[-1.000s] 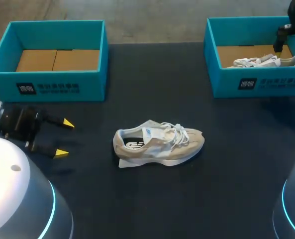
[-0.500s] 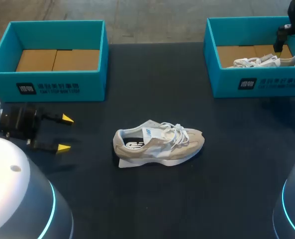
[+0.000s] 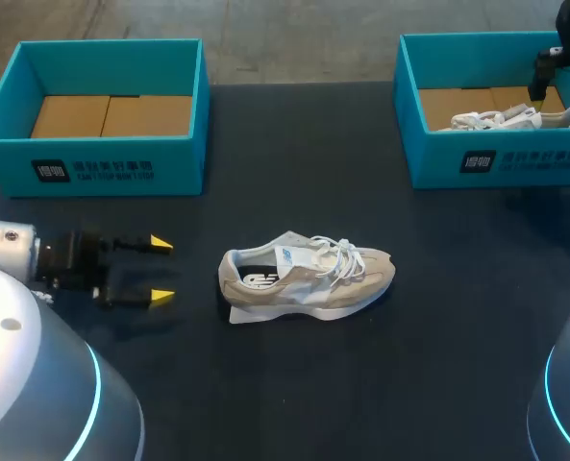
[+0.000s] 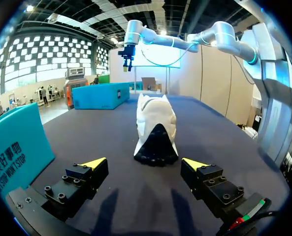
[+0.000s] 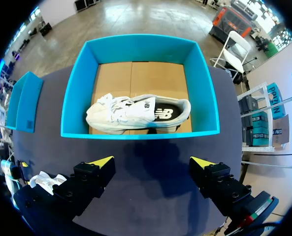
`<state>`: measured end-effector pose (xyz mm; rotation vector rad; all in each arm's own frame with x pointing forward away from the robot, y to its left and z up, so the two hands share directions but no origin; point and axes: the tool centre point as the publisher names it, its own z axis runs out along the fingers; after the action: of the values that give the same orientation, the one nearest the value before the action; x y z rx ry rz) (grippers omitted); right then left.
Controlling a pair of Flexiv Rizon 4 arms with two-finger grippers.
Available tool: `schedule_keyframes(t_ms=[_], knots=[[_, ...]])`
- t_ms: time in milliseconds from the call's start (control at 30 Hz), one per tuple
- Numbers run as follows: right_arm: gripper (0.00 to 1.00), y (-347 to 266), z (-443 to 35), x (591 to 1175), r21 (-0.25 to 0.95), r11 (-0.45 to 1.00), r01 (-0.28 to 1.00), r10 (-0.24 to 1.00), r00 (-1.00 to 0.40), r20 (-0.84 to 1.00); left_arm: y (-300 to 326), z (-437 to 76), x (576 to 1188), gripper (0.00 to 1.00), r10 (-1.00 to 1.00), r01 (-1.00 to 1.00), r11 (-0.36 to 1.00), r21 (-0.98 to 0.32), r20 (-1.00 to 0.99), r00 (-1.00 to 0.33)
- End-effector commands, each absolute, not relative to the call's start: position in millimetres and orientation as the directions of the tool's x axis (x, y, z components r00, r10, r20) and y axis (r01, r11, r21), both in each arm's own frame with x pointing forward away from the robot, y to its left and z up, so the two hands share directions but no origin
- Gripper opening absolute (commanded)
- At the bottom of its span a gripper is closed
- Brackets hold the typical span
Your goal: Take the shoe out of the shoebox, open the shoe tongue, remove and reinsert the insole, then place the shoe into the shoebox
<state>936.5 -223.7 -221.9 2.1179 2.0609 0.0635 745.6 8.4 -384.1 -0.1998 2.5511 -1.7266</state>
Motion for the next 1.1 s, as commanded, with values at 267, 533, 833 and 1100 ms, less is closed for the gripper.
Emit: schedule_keyframes(t_ms=[267, 533, 833, 1100], knots=[[1.0, -223, -222, 936, 0.164, -0.02, 0.986, 0.995, 0.036, -0.098, -28, -388, 736, 1.0, -0.13, -0.093, 0.339, -0.936, 0.052, -0.99], [1.0, -223, -222, 936, 0.164, -0.02, 0.986, 0.995, 0.036, -0.098, -50, -390, 726, 1.0, -0.093, -0.064, 0.352, -0.934, 0.034, -0.995], [1.0, -223, -222, 936, 0.164, -0.02, 0.986, 0.995, 0.036, -0.098, -67, -394, 719, 1.0, -0.085, -0.064, 0.352, -0.934, 0.036, -0.996], [1.0, -223, -222, 936, 0.164, -0.02, 0.986, 0.995, 0.036, -0.098, -90, -398, 722, 1.0, -0.098, -0.064, 0.334, -0.94, 0.033, -0.995]])
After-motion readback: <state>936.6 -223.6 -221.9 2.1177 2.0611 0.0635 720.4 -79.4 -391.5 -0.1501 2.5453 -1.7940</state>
